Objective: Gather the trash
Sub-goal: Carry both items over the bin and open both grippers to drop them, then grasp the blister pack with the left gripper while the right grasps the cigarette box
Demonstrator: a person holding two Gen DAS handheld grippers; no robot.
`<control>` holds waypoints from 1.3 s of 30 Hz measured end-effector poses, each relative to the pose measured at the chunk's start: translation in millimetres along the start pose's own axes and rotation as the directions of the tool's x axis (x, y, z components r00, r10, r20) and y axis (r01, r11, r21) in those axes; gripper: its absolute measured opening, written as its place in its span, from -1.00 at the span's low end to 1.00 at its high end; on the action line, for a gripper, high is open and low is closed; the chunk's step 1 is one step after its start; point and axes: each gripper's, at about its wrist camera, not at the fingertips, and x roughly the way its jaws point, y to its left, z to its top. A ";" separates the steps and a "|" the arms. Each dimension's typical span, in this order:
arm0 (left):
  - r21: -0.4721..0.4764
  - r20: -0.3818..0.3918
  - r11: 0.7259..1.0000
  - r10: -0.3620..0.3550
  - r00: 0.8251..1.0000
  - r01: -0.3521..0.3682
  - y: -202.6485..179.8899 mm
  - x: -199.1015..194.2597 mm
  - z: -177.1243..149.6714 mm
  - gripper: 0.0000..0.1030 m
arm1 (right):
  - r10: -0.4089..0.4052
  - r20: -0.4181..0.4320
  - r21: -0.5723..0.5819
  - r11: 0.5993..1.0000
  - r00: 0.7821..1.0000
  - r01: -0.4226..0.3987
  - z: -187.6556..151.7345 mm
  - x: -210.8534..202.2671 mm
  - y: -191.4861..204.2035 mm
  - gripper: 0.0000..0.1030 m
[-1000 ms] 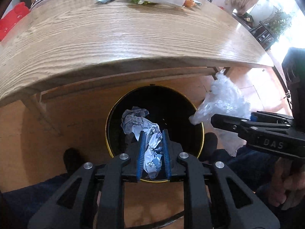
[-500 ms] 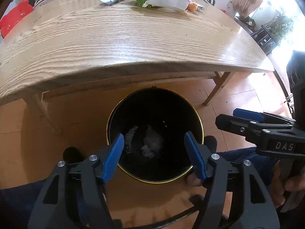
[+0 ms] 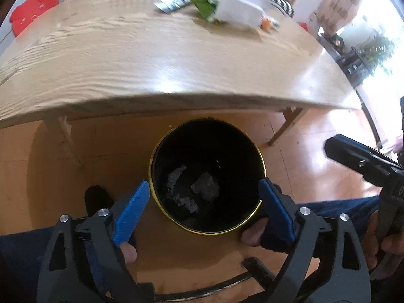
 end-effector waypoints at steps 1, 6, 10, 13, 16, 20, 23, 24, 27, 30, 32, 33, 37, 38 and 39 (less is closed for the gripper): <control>-0.011 0.011 1.000 -0.008 1.000 0.008 3.5 -7.8 4.0 0.68 | 0.002 0.013 -0.001 1.000 1.000 -0.002 3.6 -4.5 -0.4 0.73; -0.015 0.104 1.000 0.015 0.994 -0.013 15.1 -41.3 38.2 0.75 | -0.001 0.083 -0.010 1.000 0.997 0.001 34.1 -27.6 -5.0 0.76; 0.015 0.150 0.996 0.080 0.985 -0.083 24.3 -52.9 88.5 0.75 | -0.030 0.119 0.001 1.000 0.992 0.030 74.1 -35.9 -17.6 0.78; 0.057 0.169 0.989 0.128 0.977 -0.139 30.4 -48.1 128.3 0.75 | -0.053 0.138 0.028 0.998 0.989 0.049 111.6 -35.2 -31.1 0.78; 0.114 0.170 0.975 0.168 0.971 -0.189 34.6 -29.1 162.0 0.76 | -0.063 0.143 0.078 0.996 0.988 0.052 149.3 -27.3 -49.3 0.78; 0.118 0.147 0.974 0.173 0.974 -0.191 44.6 1.3 198.5 0.76 | -0.090 0.109 0.135 0.988 0.990 0.075 199.4 -0.6 -72.4 0.79; 0.170 0.147 0.968 0.160 0.976 -0.184 40.4 22.8 215.2 0.76 | -0.128 0.083 0.125 0.985 0.988 0.117 230.2 25.7 -78.5 0.79; 0.193 0.130 0.966 0.148 0.980 -0.172 37.7 30.5 219.8 0.76 | -0.128 0.069 0.126 0.985 0.989 0.119 239.3 37.0 -80.9 0.79; 0.248 0.132 0.947 0.178 0.975 -0.206 30.6 47.4 227.1 0.76 | -0.131 0.031 0.123 0.984 0.991 0.127 260.5 66.4 -86.4 0.79; 0.274 0.084 0.947 0.153 0.985 -0.171 30.5 67.8 232.8 0.79 | -0.156 -0.017 0.106 0.982 0.988 0.157 279.3 96.6 -90.1 0.79; 0.278 0.112 0.947 0.135 0.984 -0.162 31.8 71.6 239.1 0.83 | -0.197 -0.042 0.086 0.976 0.979 0.200 291.1 118.5 -92.6 0.79; 0.279 0.115 0.947 0.135 0.984 -0.163 32.1 72.6 241.4 0.83 | -0.208 -0.057 0.079 0.974 0.976 0.212 292.7 128.7 -93.0 0.79; 0.284 0.140 0.945 0.126 0.982 -0.162 36.6 76.8 250.8 0.83 | -0.221 -0.108 0.067 0.971 0.969 0.229 300.9 163.8 -94.6 0.79; 0.283 0.143 0.945 0.125 0.982 -0.162 36.7 79.9 254.6 0.83 | -0.233 -0.113 0.053 0.969 0.966 0.240 302.6 170.4 -93.1 0.79; 0.282 0.145 0.946 0.123 0.982 -0.160 36.2 82.3 258.8 0.82 | -0.243 -0.117 0.036 0.968 0.963 0.249 303.7 176.2 -91.0 0.79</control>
